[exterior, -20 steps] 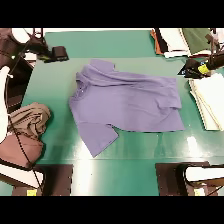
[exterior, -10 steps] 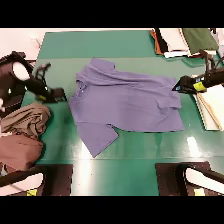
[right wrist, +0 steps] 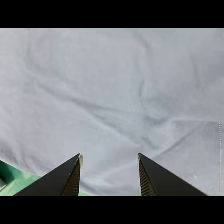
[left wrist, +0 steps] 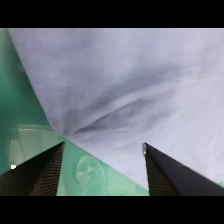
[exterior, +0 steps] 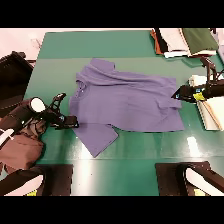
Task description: Fold the shirts.
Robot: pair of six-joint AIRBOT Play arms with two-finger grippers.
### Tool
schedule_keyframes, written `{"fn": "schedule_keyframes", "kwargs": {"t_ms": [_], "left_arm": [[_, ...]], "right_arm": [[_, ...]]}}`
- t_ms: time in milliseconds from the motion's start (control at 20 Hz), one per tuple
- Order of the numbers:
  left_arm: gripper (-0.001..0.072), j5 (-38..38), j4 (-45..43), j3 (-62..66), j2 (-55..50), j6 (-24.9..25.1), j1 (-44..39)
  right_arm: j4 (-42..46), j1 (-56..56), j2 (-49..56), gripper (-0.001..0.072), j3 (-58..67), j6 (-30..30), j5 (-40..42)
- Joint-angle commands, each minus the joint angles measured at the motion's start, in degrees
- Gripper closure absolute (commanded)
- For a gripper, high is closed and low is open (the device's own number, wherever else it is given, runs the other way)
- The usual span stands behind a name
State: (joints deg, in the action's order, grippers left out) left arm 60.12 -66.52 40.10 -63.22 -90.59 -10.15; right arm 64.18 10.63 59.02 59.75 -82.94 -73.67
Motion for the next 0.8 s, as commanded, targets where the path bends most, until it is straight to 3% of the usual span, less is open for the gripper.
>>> {"fn": "schedule_keyframes", "kwargs": {"t_ms": [0,250,550,750], "left_arm": [[0.0129,-0.8,-0.8,-0.4,1.7,-0.4,-0.6],[0.0128,-1.0,-7.8,-0.7,3.0,-4.2,-0.6],[0.0129,-9.0,-0.2,-4.3,2.7,-3.9,-0.8],[0.013,-10.3,1.4,-4.3,2.7,-3.9,-0.8]], "right_arm": [[0.0,-0.1,-1.4,0.0303,-0.4,0.0,0.0],[0.0,-0.1,-1.3,0.0303,-0.5,0.0,-0.5],[-0.1,-0.1,-1.3,0.0303,-0.5,0.0,-1.1],[-0.1,-0.1,-1.3,0.0303,-0.5,0.0,-2.1]]}}
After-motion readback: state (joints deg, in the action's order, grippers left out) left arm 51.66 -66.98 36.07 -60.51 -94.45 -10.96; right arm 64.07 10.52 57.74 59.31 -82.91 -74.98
